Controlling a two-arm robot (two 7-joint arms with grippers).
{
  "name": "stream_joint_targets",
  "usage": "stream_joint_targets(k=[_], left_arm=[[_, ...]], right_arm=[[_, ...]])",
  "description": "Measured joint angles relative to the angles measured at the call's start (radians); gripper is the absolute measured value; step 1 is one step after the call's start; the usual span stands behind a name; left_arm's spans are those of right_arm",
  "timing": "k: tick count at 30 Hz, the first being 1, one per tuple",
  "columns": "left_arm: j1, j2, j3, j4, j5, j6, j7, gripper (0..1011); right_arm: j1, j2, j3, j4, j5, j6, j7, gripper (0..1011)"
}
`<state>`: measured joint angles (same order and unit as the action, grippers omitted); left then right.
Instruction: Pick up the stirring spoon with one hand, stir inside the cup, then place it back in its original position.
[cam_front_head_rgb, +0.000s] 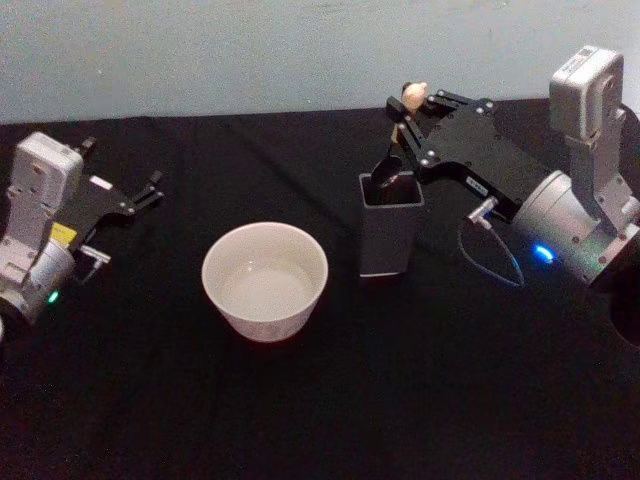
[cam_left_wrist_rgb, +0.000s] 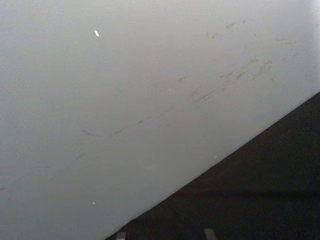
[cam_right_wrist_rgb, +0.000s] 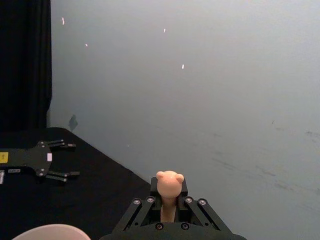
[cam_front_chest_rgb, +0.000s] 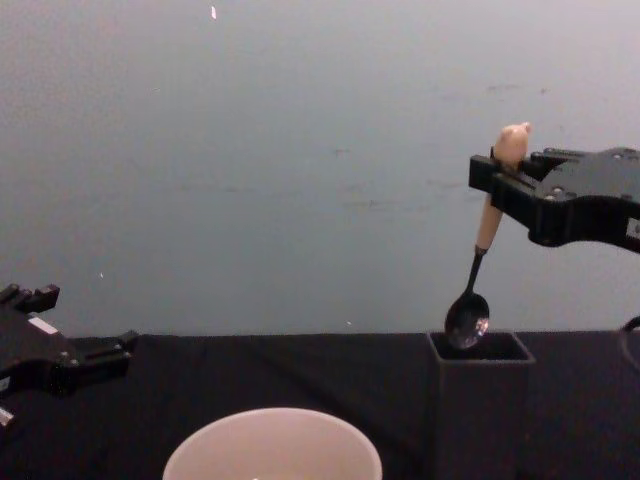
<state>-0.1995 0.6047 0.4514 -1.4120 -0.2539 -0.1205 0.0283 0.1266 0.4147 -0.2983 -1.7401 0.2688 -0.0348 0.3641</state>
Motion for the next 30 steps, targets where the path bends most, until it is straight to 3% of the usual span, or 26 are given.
stream_joint_targets(k=[17, 30], left_arm=[[0.000, 0.000, 0.000, 0.000, 0.000, 0.000, 0.000, 1001], [0.000, 0.000, 0.000, 0.000, 0.000, 0.000, 0.000, 1001]], right_arm=[[-0.016, -0.004, -0.011, 0.006, -0.011, 0.049, -0.004, 174], [-0.013, -0.045, -0.020, 0.061, -0.050, 0.098, -0.051, 174]])
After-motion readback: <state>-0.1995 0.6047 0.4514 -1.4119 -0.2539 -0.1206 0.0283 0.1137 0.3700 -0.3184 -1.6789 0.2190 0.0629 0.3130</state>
